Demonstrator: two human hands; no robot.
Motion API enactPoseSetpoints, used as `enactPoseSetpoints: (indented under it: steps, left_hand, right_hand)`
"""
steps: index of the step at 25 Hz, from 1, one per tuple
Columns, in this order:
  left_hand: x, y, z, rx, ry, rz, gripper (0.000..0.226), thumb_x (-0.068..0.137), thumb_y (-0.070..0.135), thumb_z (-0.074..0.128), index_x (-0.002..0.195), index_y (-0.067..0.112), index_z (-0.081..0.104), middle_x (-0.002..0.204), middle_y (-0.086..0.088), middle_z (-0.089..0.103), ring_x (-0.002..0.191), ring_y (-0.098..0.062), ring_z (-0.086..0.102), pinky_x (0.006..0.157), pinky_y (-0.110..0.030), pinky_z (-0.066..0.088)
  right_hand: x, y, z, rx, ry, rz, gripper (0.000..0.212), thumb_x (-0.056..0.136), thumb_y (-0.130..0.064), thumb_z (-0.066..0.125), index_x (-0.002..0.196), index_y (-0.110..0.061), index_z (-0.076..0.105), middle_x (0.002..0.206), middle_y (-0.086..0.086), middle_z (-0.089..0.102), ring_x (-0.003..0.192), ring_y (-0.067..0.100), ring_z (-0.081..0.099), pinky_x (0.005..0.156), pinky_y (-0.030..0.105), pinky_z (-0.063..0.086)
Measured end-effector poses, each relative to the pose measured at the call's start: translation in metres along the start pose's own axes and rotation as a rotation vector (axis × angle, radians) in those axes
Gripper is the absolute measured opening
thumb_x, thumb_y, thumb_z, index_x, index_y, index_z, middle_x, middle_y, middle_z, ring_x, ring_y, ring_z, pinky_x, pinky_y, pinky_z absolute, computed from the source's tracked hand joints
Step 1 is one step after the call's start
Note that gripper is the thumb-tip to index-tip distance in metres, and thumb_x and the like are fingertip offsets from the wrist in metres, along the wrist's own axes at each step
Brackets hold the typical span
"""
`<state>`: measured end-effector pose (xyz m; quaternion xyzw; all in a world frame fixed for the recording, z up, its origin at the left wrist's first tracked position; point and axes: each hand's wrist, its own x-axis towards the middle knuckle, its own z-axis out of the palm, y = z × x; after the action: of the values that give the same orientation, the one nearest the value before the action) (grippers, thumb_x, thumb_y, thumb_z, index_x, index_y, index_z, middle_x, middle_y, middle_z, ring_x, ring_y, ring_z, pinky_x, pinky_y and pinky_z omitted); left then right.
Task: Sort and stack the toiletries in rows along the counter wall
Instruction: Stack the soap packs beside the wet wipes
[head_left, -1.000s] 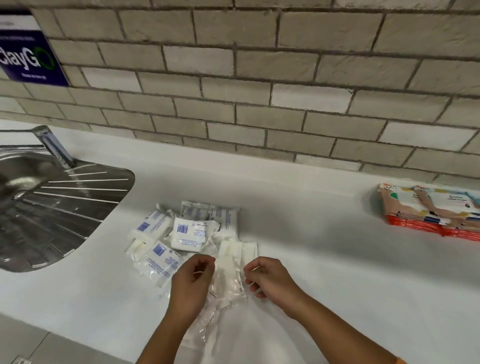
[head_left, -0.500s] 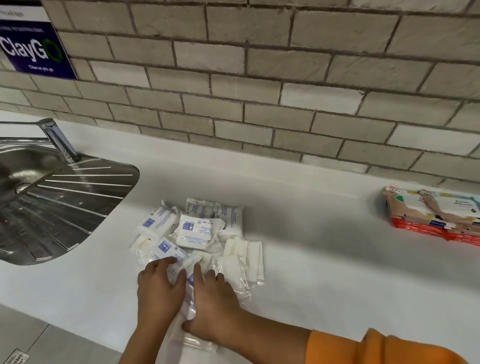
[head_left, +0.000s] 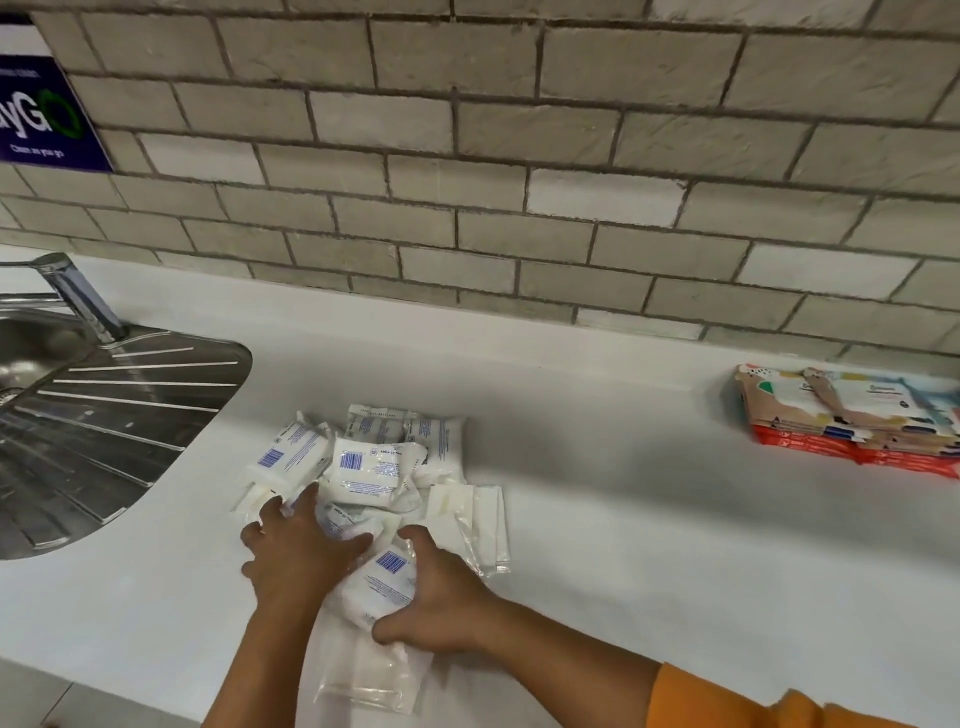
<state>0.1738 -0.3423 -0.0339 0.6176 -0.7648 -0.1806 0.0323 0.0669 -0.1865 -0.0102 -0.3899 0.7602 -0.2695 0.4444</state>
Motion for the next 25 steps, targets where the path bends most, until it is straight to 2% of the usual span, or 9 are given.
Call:
enactPoseSetpoints:
  steps: [3, 6, 9, 12, 15, 18, 21, 23, 25]
  left_hand:
    - [0.017, -0.003, -0.002, 0.036, -0.106, 0.020, 0.115, 0.050, 0.074, 0.080, 0.148, 0.038, 0.031, 0.145, -0.015, 0.037, 0.134, -0.045, 0.034, 0.103, -0.059, 0.040]
    - [0.030, -0.003, -0.005, 0.048, -0.182, 0.050, 0.115, 0.040, 0.078, 0.080, 0.139, 0.034, 0.041, 0.131, -0.016, 0.048, 0.126, -0.042, 0.043, 0.102, -0.052, 0.042]
    - [0.027, -0.003, -0.009, 0.017, -0.159, 0.035, 0.099, 0.045, 0.072, 0.079, 0.130, 0.029, 0.050, 0.118, -0.016, 0.056, 0.116, -0.040, 0.051, 0.096, -0.047, 0.046]
    - [0.010, -0.001, -0.019, -0.088, 0.008, 0.088, 0.082, 0.057, 0.062, 0.083, 0.125, 0.026, 0.053, 0.110, -0.017, 0.058, 0.110, -0.042, 0.054, 0.094, -0.048, 0.046]
    - [-0.012, 0.017, -0.039, -0.381, 0.099, 0.149, 0.069, 0.065, 0.053, 0.088, 0.123, 0.029, 0.057, 0.109, -0.010, 0.058, 0.110, -0.034, 0.057, 0.095, -0.048, 0.046]
    - [-0.032, 0.042, -0.053, -0.869, -0.057, 0.125, 0.068, 0.061, 0.057, 0.086, 0.120, 0.037, 0.060, 0.115, -0.003, 0.064, 0.102, -0.028, 0.065, 0.089, -0.048, 0.052]
    - [-0.046, 0.068, -0.044, -1.414, -0.331, 0.030, 0.072, 0.068, 0.051, 0.082, 0.130, 0.021, 0.062, 0.109, -0.008, 0.072, 0.091, -0.030, 0.073, 0.078, -0.046, 0.059]
    - [-0.056, 0.083, -0.034, -1.614, -0.490, -0.090, 0.059, 0.080, 0.048, 0.070, 0.128, 0.014, 0.064, 0.108, -0.013, 0.074, 0.090, -0.032, 0.075, 0.078, -0.047, 0.058]
    - [-0.063, 0.097, -0.023, -1.720, -0.709, -0.145, 0.078, 0.067, 0.053, 0.081, 0.131, 0.011, 0.062, 0.122, -0.022, 0.069, 0.106, -0.044, 0.069, 0.082, -0.050, 0.057]
  right_hand:
    - [-0.005, 0.015, -0.026, 0.275, -0.069, 0.085, 0.093, 0.062, -0.045, 0.079, 0.143, -0.048, 0.034, 0.130, -0.001, 0.058, 0.101, 0.016, 0.063, 0.079, 0.030, 0.051]
    - [-0.012, 0.030, -0.046, 0.843, -0.178, 0.148, 0.076, 0.067, -0.027, 0.075, 0.139, -0.034, 0.050, 0.117, 0.005, 0.061, 0.074, 0.015, 0.063, 0.063, 0.029, 0.049]
    - [-0.024, 0.041, -0.068, 1.296, -0.365, 0.138, 0.063, 0.073, -0.021, 0.069, 0.134, -0.015, 0.058, 0.119, 0.015, 0.062, 0.092, 0.027, 0.063, 0.074, 0.034, 0.050]
    - [-0.035, 0.053, -0.086, 1.452, -0.448, 0.059, 0.064, 0.079, -0.026, 0.060, 0.138, -0.003, 0.058, 0.127, 0.022, 0.058, 0.098, 0.033, 0.065, 0.082, 0.040, 0.052]
    - [-0.039, 0.067, -0.100, 1.519, -0.401, -0.070, 0.074, 0.079, -0.035, 0.071, 0.143, -0.001, 0.055, 0.136, 0.027, 0.051, 0.110, 0.035, 0.059, 0.088, 0.045, 0.048]
    - [-0.039, 0.075, -0.109, 1.586, -0.312, -0.144, 0.079, 0.073, -0.032, 0.081, 0.142, -0.003, 0.056, 0.140, 0.030, 0.050, 0.111, 0.038, 0.062, 0.090, 0.047, 0.048]
    - [-0.038, 0.081, -0.118, 1.571, -0.211, -0.168, 0.069, 0.072, -0.028, 0.073, 0.138, -0.009, 0.063, 0.149, 0.033, 0.047, 0.122, 0.038, 0.052, 0.090, 0.046, 0.043]
    - [-0.034, 0.088, -0.124, 1.631, -0.119, -0.133, 0.069, 0.070, -0.018, 0.066, 0.138, -0.005, 0.059, 0.146, 0.038, 0.048, 0.129, 0.043, 0.051, 0.097, 0.048, 0.045]
    - [-0.029, 0.098, -0.132, 1.609, 0.010, -0.099, 0.074, 0.066, -0.009, 0.064, 0.139, -0.001, 0.056, 0.140, 0.035, 0.055, 0.125, 0.044, 0.059, 0.099, 0.048, 0.050]
